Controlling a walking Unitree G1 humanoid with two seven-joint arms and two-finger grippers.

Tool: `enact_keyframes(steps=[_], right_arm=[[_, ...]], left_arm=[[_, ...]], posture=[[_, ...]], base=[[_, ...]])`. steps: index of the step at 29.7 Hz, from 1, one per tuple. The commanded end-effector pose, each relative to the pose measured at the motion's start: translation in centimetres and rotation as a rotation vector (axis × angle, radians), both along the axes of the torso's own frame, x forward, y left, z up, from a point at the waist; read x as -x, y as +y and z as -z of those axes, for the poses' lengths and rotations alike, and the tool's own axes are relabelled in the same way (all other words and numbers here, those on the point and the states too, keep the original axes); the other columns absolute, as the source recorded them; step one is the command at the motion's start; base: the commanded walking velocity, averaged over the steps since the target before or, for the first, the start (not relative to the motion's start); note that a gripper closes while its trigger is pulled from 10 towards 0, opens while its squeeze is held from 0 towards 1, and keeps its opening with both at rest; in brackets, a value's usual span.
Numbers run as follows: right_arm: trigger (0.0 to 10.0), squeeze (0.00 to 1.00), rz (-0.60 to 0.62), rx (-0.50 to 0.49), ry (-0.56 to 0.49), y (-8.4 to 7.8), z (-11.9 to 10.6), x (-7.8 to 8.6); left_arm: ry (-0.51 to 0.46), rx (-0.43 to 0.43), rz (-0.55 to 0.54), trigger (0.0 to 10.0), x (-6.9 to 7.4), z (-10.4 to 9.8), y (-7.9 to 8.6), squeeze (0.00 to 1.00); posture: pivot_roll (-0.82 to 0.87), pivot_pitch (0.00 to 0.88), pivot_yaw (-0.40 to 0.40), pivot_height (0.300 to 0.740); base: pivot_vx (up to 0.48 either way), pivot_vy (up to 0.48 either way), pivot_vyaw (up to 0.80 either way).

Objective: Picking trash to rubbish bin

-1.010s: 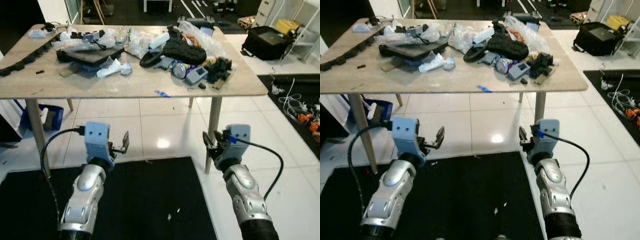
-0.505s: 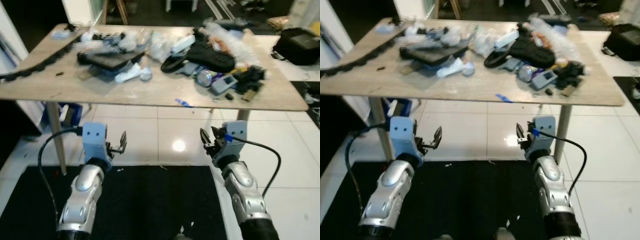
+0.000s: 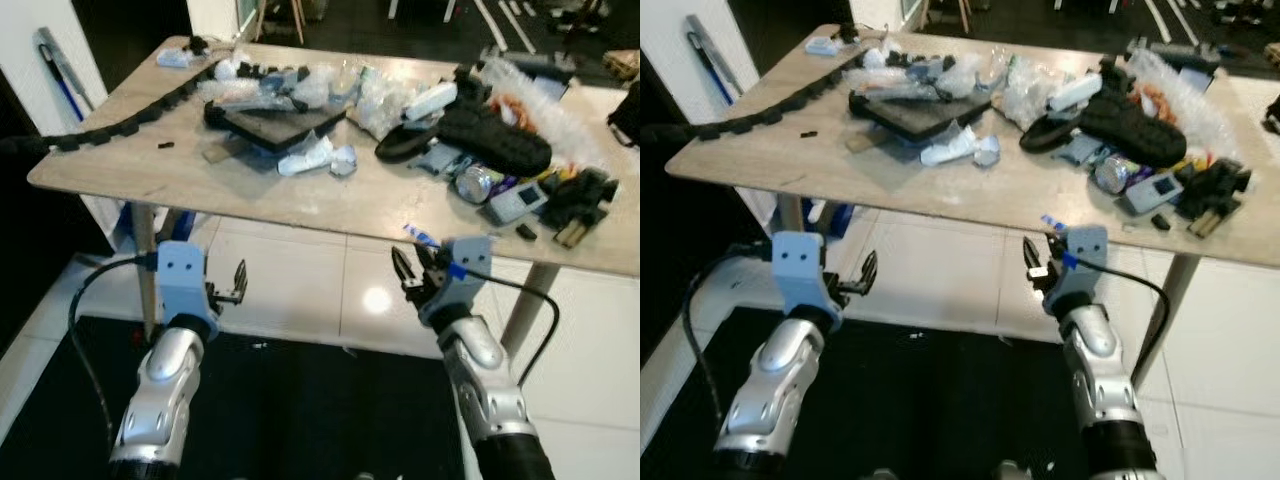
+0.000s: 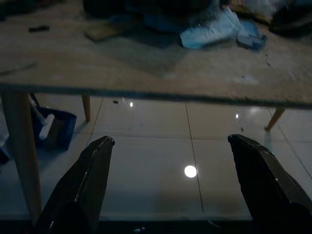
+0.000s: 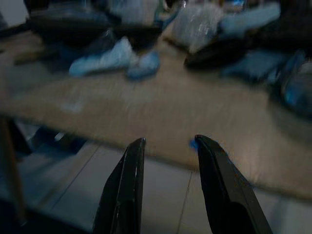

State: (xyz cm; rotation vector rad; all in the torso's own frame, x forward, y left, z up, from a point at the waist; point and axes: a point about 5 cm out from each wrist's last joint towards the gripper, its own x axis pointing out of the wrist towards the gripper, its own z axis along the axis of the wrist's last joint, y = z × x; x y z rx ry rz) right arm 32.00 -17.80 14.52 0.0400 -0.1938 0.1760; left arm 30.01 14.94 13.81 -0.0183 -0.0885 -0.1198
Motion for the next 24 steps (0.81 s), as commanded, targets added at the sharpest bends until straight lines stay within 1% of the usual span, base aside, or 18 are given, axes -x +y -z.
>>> enact_keyframes(steps=[1, 13, 24], right_arm=[[10.0, 0.00, -0.017, -0.005, -0.001, 0.53, 0.13, 0.11], [10.0, 0.00, -0.029, 0.004, -0.015, 0.69, -0.13, 0.11], [10.0, 0.00, -0.017, 0.003, -0.017, 0.30, -0.31, -0.09]], left_arm=[[0.024, -0.004, -0.018, 10.0, 0.20, 0.53, 0.52, 0.00], [0.019, -0.006, -0.013, 10.0, 0.19, 0.39, 0.41, 0.00], [0.012, -0.007, -0.001, 10.0, 0.13, 0.22, 0.15, 0.00]], posture=[[0.01, 0.163, -0.021, 0.740], [0.01, 0.159, -0.021, 0.740], [0.01, 0.159, -0.021, 0.740]], base=[[0.341, 0.000, 0.00], [0.338, 0.000, 0.00], [0.337, 0.000, 0.00]])
